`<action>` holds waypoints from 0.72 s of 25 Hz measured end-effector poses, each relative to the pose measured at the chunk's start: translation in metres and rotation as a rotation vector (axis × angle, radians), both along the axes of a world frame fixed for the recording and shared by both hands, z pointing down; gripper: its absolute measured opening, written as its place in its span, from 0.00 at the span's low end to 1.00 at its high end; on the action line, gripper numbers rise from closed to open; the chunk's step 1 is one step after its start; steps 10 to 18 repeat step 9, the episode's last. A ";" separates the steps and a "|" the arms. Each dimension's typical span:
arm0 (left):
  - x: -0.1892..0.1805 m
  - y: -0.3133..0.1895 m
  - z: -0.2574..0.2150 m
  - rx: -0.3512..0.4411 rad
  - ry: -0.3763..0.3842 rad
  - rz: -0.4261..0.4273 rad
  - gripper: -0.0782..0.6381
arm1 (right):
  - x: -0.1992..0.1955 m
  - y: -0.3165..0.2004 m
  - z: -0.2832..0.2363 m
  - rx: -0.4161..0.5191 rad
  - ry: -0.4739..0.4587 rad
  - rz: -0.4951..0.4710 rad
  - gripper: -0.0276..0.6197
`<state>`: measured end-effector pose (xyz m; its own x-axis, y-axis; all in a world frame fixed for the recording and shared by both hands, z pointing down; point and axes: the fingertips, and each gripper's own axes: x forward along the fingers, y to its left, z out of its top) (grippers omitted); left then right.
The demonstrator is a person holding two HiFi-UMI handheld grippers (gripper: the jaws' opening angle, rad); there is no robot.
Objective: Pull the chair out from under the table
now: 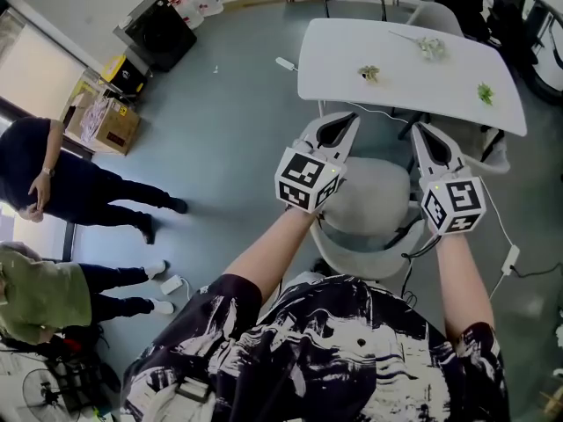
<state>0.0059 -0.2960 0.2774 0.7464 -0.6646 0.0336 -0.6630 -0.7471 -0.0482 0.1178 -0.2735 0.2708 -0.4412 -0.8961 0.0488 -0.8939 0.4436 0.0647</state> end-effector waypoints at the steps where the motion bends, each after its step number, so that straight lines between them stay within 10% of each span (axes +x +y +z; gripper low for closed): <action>1: 0.000 0.001 -0.001 0.001 0.001 0.000 0.11 | 0.000 0.000 -0.001 0.001 0.000 -0.001 0.05; 18: 0.007 -0.003 0.001 0.000 0.002 0.000 0.11 | 0.006 -0.003 0.000 0.004 -0.004 -0.001 0.05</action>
